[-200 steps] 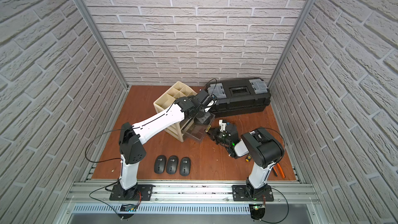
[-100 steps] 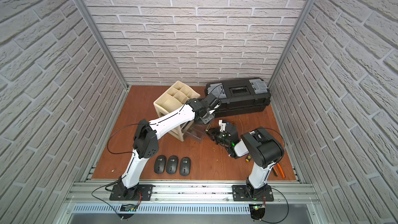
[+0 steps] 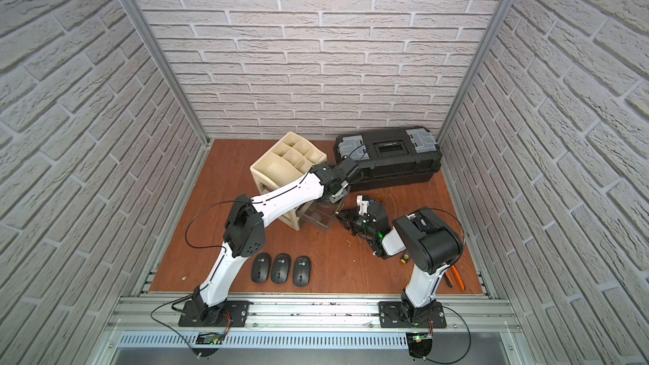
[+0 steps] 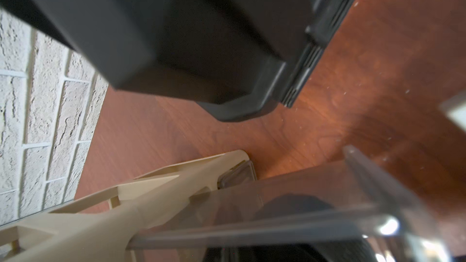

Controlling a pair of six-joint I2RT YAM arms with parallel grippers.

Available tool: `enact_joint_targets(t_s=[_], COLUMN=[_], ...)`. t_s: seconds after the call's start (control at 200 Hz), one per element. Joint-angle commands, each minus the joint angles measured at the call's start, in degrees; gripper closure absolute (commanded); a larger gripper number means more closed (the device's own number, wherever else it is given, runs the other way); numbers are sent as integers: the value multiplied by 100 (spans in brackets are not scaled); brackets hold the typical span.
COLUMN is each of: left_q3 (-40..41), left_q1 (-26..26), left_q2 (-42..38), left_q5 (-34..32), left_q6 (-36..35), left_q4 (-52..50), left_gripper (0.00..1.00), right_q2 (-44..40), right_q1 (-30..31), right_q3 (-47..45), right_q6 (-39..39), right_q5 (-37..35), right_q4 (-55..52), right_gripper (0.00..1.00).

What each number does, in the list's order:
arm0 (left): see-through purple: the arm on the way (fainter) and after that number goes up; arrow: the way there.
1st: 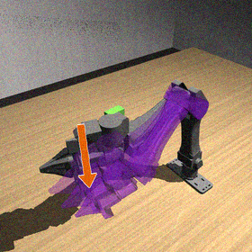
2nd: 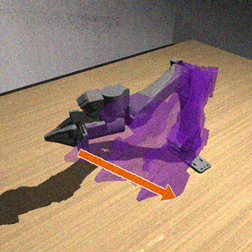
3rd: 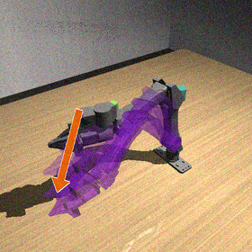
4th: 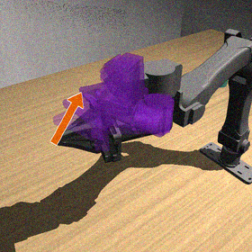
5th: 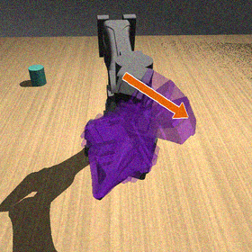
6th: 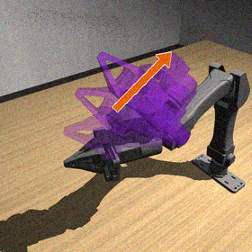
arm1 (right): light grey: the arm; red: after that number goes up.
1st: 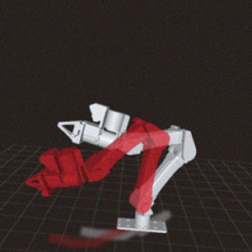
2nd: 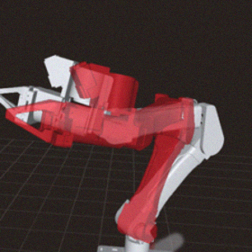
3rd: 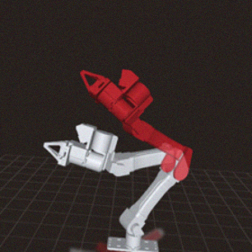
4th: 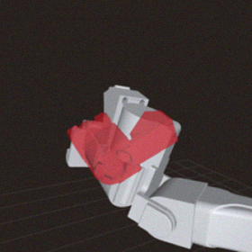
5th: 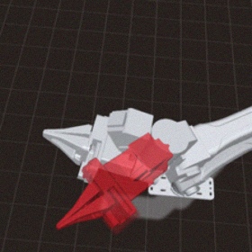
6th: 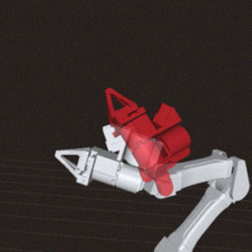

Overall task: Take the mice out of the drawer
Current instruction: Adjust the mouse in the drawer.

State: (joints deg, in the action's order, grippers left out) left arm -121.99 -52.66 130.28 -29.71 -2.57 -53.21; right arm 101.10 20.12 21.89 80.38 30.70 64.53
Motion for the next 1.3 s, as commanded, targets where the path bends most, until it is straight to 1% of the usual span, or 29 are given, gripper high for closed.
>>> enact_joint_targets(t_s=[0.0,0.135,0.22,0.28,0.405,0.475,0.575,0.705,0.96,1.05,1.145,1.215,1.295], left_q3=[-285,-428,-561,-788,-1542,-1708,-1848,-1837,-1837,-1661,-1399,-1233,-1047], left_q1=[-19,-51,-50,-60,-69,-73,-87,-71,81,96,84,89,56], left_q2=[252,320,303,333,529,551,568,451,-51,-334,-560,-635,-634], left_q5=[-265,-281,-154,-2,367,702,941,1003,1123,1371,1643,1568,1131], left_q6=[-24,-15,53,140,358,482,679,859,1101,983,677,449,344], left_q4=[-606,-892,-1080,-1310,-2050,-2287,-2592,-2704,-2337,-2079,-1921,-1886,-1831], left_gripper=[100,100,100,100,100,100,100,100,100,100,100,100,100], right_q2=[63,76,70,66,88,124,132,59,-178,-196,-178,-161,-130], right_q1=[53,61,58,58,58,53,62,91,106,105,106,106,107], right_q3=[-80,-75,-82,-105,-124,-98,-71,-44,-18,-9,0,0,15], right_q6=[14,17,16,21,18,38,57,59,-94,-126,-120,-115,-104], right_q5=[-20,-20,-20,-27,-26,-20,-20,-33,-47,-29,-29,-36,-29], right_q4=[324,325,349,366,413,436,446,368,2,-46,-31,-11,6], right_gripper=[97,97,97,97,97,97,97,97,97,97,97,97,97])
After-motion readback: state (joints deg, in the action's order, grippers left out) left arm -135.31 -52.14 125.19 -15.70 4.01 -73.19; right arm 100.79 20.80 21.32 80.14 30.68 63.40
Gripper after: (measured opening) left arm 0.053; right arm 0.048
